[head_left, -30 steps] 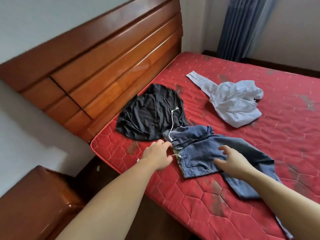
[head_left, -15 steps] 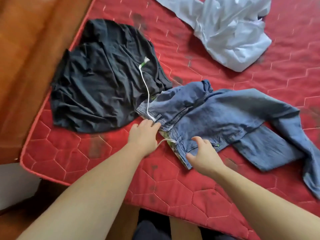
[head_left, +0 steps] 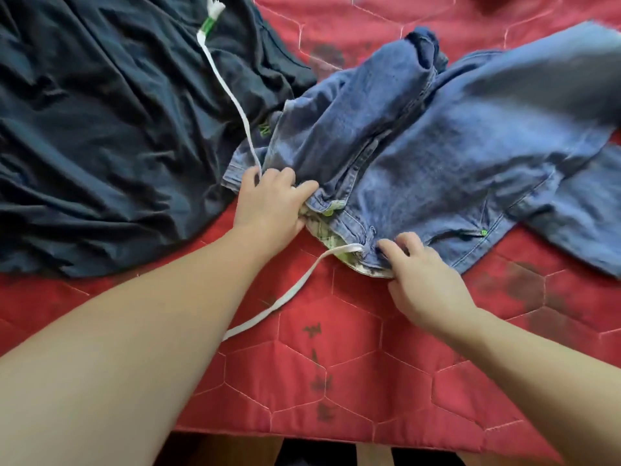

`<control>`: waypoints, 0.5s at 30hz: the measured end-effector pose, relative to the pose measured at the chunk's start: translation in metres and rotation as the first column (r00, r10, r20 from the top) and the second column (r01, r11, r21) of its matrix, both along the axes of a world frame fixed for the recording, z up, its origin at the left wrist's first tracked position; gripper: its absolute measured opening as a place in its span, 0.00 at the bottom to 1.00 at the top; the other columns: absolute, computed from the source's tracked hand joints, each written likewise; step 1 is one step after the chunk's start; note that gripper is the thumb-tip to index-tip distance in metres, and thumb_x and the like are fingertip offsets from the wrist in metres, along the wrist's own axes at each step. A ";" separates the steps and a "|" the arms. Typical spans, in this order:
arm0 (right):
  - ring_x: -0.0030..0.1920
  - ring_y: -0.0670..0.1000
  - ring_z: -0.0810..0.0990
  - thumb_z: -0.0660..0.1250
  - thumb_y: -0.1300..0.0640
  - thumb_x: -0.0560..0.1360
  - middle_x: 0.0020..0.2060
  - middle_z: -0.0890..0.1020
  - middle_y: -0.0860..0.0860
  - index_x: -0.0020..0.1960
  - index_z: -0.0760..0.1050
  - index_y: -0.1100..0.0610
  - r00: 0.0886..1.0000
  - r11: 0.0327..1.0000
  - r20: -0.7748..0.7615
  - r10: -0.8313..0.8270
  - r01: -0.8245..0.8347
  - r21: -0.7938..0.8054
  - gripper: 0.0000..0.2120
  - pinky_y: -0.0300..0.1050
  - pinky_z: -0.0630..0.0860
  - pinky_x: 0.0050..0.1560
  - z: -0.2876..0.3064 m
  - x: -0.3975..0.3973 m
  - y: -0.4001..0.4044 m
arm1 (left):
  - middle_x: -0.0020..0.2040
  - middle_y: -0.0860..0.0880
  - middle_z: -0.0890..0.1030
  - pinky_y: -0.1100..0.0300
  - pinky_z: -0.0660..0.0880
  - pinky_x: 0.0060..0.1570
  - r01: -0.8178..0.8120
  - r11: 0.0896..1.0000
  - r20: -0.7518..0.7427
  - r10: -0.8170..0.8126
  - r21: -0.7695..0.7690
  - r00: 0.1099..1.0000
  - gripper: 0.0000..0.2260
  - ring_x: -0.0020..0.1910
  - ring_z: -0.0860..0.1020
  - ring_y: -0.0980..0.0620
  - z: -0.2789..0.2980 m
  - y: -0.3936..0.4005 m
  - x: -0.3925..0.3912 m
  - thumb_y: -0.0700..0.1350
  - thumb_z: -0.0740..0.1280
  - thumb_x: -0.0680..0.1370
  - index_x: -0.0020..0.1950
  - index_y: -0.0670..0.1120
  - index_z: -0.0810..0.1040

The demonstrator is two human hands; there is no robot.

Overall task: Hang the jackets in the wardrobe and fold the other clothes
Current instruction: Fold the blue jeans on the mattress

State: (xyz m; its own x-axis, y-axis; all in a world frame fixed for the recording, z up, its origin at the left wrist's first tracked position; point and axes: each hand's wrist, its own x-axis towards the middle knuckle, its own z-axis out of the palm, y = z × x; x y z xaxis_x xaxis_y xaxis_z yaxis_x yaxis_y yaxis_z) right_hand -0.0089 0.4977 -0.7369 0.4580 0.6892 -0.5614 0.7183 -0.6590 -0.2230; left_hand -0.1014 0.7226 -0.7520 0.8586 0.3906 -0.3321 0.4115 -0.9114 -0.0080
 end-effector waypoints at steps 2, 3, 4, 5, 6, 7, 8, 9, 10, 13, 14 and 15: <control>0.51 0.60 0.76 0.58 0.59 0.74 0.53 0.72 0.50 0.56 0.71 0.51 0.994 0.994 -0.051 -0.097 0.099 0.051 0.12 0.52 0.75 0.44 0.001 0.014 0.001 | 0.57 0.50 0.76 0.47 0.55 0.70 0.047 0.998 -0.040 -0.049 -0.043 0.998 0.19 0.60 0.73 0.47 0.003 0.002 -0.001 0.52 0.63 0.77 0.69 0.56 0.71; 0.50 0.60 0.76 0.57 0.60 0.74 0.47 0.74 0.51 0.49 0.71 0.53 0.982 0.981 -0.054 -0.179 0.182 0.065 0.07 0.52 0.74 0.43 0.001 0.021 -0.001 | 0.57 0.51 0.78 0.48 0.54 0.71 0.057 0.996 -0.041 -0.060 -0.069 0.997 0.18 0.60 0.74 0.47 0.007 0.001 -0.001 0.51 0.62 0.78 0.68 0.55 0.71; 0.48 0.61 0.76 0.57 0.61 0.73 0.42 0.74 0.52 0.43 0.69 0.55 0.962 0.961 -0.068 -0.263 0.267 0.069 0.04 0.51 0.73 0.42 0.001 0.028 -0.005 | 0.57 0.51 0.79 0.50 0.54 0.71 0.044 0.993 -0.042 -0.049 -0.109 0.998 0.18 0.60 0.75 0.48 0.012 -0.004 0.000 0.48 0.61 0.78 0.68 0.55 0.72; 0.47 0.61 0.76 0.56 0.61 0.73 0.38 0.73 0.52 0.39 0.66 0.56 0.937 0.937 -0.092 -0.336 0.342 0.065 0.05 0.51 0.71 0.41 0.001 0.035 -0.013 | 0.57 0.51 0.80 0.51 0.55 0.71 0.022 0.988 -0.053 -0.031 -0.153 0.998 0.18 0.60 0.75 0.49 0.017 -0.011 0.001 0.46 0.61 0.78 0.67 0.55 0.73; 0.46 0.62 0.76 0.56 0.61 0.73 0.36 0.72 0.52 0.37 0.63 0.56 0.916 0.919 -0.120 -0.382 0.390 0.052 0.07 0.50 0.70 0.41 0.002 0.042 -0.024 | 0.57 0.51 0.81 0.52 0.56 0.70 0.011 0.982 -0.081 -0.026 -0.191 0.996 0.18 0.60 0.76 0.49 0.022 -0.019 0.002 0.44 0.60 0.77 0.66 0.55 0.73; 0.46 0.62 0.76 0.55 0.61 0.73 0.35 0.71 0.52 0.36 0.61 0.55 0.908 0.914 -0.132 -0.398 0.405 0.028 0.08 0.50 0.70 0.42 0.003 0.048 -0.039 | 0.56 0.50 0.81 0.54 0.58 0.67 0.015 0.976 -0.117 -0.042 -0.218 0.992 0.19 0.59 0.76 0.48 0.028 -0.029 0.004 0.42 0.59 0.76 0.66 0.55 0.73; 0.46 0.62 0.77 0.55 0.60 0.74 0.36 0.73 0.53 0.36 0.61 0.55 0.912 0.919 -0.127 -0.390 0.394 0.004 0.08 0.51 0.70 0.42 0.006 0.056 -0.056 | 0.55 0.48 0.82 0.54 0.62 0.63 0.025 0.970 -0.169 -0.068 -0.244 0.983 0.18 0.58 0.77 0.46 0.032 -0.041 0.005 0.42 0.59 0.76 0.65 0.56 0.73; 0.47 0.62 0.77 0.55 0.59 0.75 0.38 0.75 0.55 0.37 0.61 0.55 0.922 0.928 -0.107 -0.372 0.370 -0.032 0.08 0.51 0.71 0.42 0.010 0.063 -0.075 | 0.55 0.47 0.82 0.55 0.65 0.56 0.024 0.959 -0.222 -0.090 -0.282 0.971 0.17 0.56 0.77 0.44 0.037 -0.054 0.007 0.42 0.59 0.77 0.63 0.56 0.73; 0.48 0.62 0.78 0.54 0.57 0.76 0.41 0.78 0.57 0.37 0.62 0.54 0.935 0.938 -0.083 -0.345 0.341 -0.057 0.08 0.51 0.71 0.43 0.016 0.070 -0.094 | 0.54 0.46 0.82 0.54 0.67 0.51 -0.005 0.941 -0.275 -0.094 -0.339 0.957 0.15 0.55 0.78 0.42 0.043 -0.068 0.009 0.43 0.59 0.77 0.61 0.56 0.74; 0.49 0.60 0.78 0.56 0.48 0.76 0.44 0.79 0.55 0.39 0.63 0.52 0.959 0.956 -0.045 -0.280 0.274 -0.107 0.10 0.50 0.70 0.43 0.052 0.092 -0.137 | 0.54 0.46 0.81 0.53 0.73 0.52 -0.118 0.845 -0.363 -0.094 -0.521 0.927 0.10 0.55 0.77 0.42 0.068 -0.107 0.030 0.41 0.59 0.77 0.52 0.52 0.76; 0.50 0.58 0.79 0.57 0.42 0.74 0.42 0.78 0.51 0.39 0.64 0.51 0.970 0.963 -0.018 -0.243 0.240 -0.120 0.13 0.49 0.69 0.44 0.071 0.101 -0.146 | 0.52 0.47 0.81 0.53 0.74 0.53 -0.126 0.832 -0.360 -0.093 -0.541 0.928 0.09 0.54 0.77 0.43 0.080 -0.118 0.042 0.40 0.59 0.76 0.50 0.51 0.76; 0.50 0.55 0.79 0.58 0.36 0.73 0.40 0.76 0.47 0.40 0.65 0.50 0.984 0.975 0.025 -0.177 0.179 -0.135 0.17 0.49 0.69 0.44 0.093 0.113 -0.153 | 0.48 0.48 0.81 0.54 0.74 0.52 -0.128 0.828 -0.347 -0.085 -0.547 0.934 0.07 0.51 0.77 0.44 0.097 -0.127 0.055 0.41 0.60 0.76 0.46 0.50 0.76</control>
